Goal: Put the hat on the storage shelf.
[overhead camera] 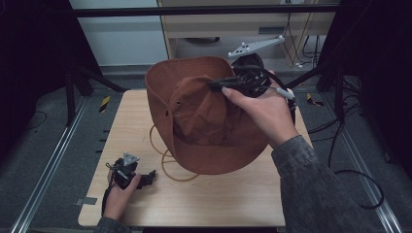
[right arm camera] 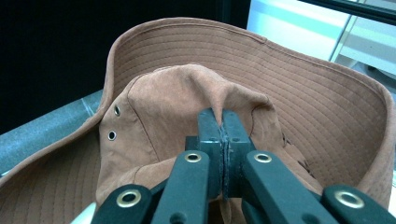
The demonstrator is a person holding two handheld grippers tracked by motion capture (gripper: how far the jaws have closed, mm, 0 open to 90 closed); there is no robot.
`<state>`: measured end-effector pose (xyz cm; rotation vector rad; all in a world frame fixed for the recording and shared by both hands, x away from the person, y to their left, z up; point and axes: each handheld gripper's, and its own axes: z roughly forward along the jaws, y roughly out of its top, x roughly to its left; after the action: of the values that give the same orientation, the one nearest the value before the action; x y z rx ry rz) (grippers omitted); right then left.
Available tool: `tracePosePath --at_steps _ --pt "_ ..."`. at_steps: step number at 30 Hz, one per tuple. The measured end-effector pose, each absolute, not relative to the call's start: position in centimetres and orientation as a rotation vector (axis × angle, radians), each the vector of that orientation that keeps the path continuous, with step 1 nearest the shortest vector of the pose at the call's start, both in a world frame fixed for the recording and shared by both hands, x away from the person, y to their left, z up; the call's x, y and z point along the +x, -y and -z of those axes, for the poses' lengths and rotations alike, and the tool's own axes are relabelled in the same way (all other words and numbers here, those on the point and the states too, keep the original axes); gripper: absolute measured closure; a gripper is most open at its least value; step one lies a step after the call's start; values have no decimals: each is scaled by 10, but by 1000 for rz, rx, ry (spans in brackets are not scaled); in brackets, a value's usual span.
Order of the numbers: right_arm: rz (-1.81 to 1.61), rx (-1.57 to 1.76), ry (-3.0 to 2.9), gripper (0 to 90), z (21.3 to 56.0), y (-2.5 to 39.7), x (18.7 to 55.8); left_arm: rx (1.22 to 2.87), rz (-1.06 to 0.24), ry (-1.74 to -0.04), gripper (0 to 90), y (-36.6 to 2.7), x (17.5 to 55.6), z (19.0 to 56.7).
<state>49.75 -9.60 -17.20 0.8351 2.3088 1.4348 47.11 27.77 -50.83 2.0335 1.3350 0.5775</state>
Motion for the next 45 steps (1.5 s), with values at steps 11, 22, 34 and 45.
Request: tracePosePath --at_steps 11,22,34,45 --pt "-1449 811 -2326 894 176 79 497 2035 -576 -1334 0 -278 471 508" --pt "-1464 786 -2345 894 180 62 497 2036 -577 -1333 0 -278 471 508" --pt "-1483 759 -2369 894 185 43 497 2036 -575 -1332 0 -278 472 508" --pt "-1469 763 -2385 894 192 31 503 2036 -575 -1333 0 -278 472 508"
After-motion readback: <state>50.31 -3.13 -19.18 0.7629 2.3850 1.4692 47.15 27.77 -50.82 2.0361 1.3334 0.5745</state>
